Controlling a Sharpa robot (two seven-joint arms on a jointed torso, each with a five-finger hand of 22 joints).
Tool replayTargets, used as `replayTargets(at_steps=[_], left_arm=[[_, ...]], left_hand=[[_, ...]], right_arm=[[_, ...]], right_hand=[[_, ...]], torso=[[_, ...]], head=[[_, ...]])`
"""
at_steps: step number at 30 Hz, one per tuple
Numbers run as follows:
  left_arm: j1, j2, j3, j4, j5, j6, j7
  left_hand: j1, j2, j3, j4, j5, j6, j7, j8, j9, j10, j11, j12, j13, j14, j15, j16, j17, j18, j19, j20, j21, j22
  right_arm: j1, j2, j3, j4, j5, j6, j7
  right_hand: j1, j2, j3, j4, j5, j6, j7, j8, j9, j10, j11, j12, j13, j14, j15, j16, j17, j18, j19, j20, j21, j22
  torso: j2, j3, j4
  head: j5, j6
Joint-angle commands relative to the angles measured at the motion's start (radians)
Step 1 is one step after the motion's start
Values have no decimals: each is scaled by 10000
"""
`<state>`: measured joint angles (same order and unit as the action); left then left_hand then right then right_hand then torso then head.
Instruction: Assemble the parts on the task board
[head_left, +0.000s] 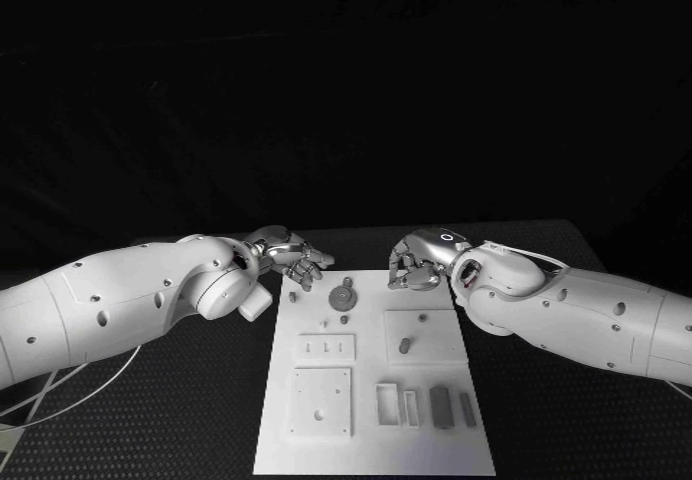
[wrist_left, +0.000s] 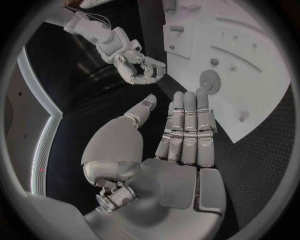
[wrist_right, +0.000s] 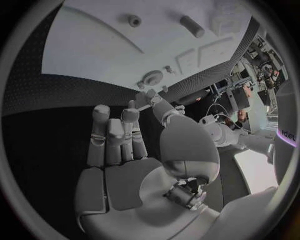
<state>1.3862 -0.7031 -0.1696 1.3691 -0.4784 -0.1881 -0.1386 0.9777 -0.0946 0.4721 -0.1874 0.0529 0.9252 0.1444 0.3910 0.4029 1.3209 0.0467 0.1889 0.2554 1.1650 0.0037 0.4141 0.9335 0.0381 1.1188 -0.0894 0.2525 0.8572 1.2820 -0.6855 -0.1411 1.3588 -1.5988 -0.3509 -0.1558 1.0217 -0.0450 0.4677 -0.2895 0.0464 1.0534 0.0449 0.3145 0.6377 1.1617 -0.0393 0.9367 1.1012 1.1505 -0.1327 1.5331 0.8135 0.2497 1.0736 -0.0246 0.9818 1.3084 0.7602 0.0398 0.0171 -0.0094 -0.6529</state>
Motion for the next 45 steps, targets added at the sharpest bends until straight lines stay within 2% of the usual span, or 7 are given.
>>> replayTargets(at_steps=[1,10,17,29,36,42,45], left_arm=[[43,162,11,3,-608,283,-676],[67,542,11,23,-1137,605,-1348],[76,662,9,87,-1289,909,-1620],[77,774,8,184,-1336,1077,-1685],[69,1038,-8,-72,-1306,1088,-1645],[67,1083,-7,-101,-1190,955,-1512],[67,1090,-7,-105,-1127,990,-1505]], left_hand=[[-204,-28,-45,117,-41,-20,6,-80,-22,56,-7,65,109,52,12,85,69,109,59,-11,63,77],[-688,-228,-202,518,-41,-24,-50,-215,-94,226,-135,447,800,182,-182,619,411,133,266,-207,357,496],[-809,-307,-199,668,-40,16,-59,-256,-110,104,-146,578,1193,103,-207,800,503,107,215,-242,407,679],[-818,-273,-173,722,-39,60,-68,-265,-109,9,-153,643,1446,50,-212,881,520,100,180,-253,417,783],[-771,-172,-159,695,-39,76,-72,-272,-109,-35,-155,673,1576,31,-212,919,520,96,163,-254,418,836],[-756,-84,-167,669,-40,89,-73,-275,-107,-65,-156,691,1664,19,-212,942,515,94,156,-255,419,872],[-741,-38,-175,642,-40,109,-80,-269,-103,-69,-162,707,1719,22,-215,961,513,95,158,-258,422,894]], right_arm=[[2,99,-1,147,-209,297,-137],[2,334,1,459,-330,335,-168],[2,457,5,543,-383,336,-171],[2,611,20,649,-442,340,-164],[1,721,28,663,-474,378,-146],[0,794,28,638,-475,423,-137],[0,832,28,632,-475,436,-135]], right_hand=[[-63,56,37,47,36,465,180,26,45,25,-58,42,-18,32,-71,45,9,121,47,30,55,169],[-79,51,39,50,35,467,179,21,44,27,-59,43,-21,36,-73,46,10,121,51,28,57,168],[-84,47,41,50,35,469,178,18,43,28,-60,43,-22,37,-74,47,10,121,54,27,58,168],[-98,40,44,51,36,471,178,12,42,29,-62,43,-25,40,-77,48,10,121,60,24,60,168],[-107,39,48,53,36,473,177,9,41,30,-63,43,-27,43,-80,48,10,121,65,22,61,167],[-111,37,50,53,36,474,176,7,41,30,-63,43,-28,44,-81,48,10,121,67,21,62,166],[-113,35,51,53,36,474,176,5,41,30,-64,43,-28,45,-82,48,10,121,68,20,62,166]], torso=[[9,15,6],[20,24,10],[31,37,-3],[33,32,4],[42,17,-14],[45,9,-33],[36,15,-17]], head=[[77,35],[126,41],[120,50],[144,-1],[121,-8],[102,-22],[101,-17]])
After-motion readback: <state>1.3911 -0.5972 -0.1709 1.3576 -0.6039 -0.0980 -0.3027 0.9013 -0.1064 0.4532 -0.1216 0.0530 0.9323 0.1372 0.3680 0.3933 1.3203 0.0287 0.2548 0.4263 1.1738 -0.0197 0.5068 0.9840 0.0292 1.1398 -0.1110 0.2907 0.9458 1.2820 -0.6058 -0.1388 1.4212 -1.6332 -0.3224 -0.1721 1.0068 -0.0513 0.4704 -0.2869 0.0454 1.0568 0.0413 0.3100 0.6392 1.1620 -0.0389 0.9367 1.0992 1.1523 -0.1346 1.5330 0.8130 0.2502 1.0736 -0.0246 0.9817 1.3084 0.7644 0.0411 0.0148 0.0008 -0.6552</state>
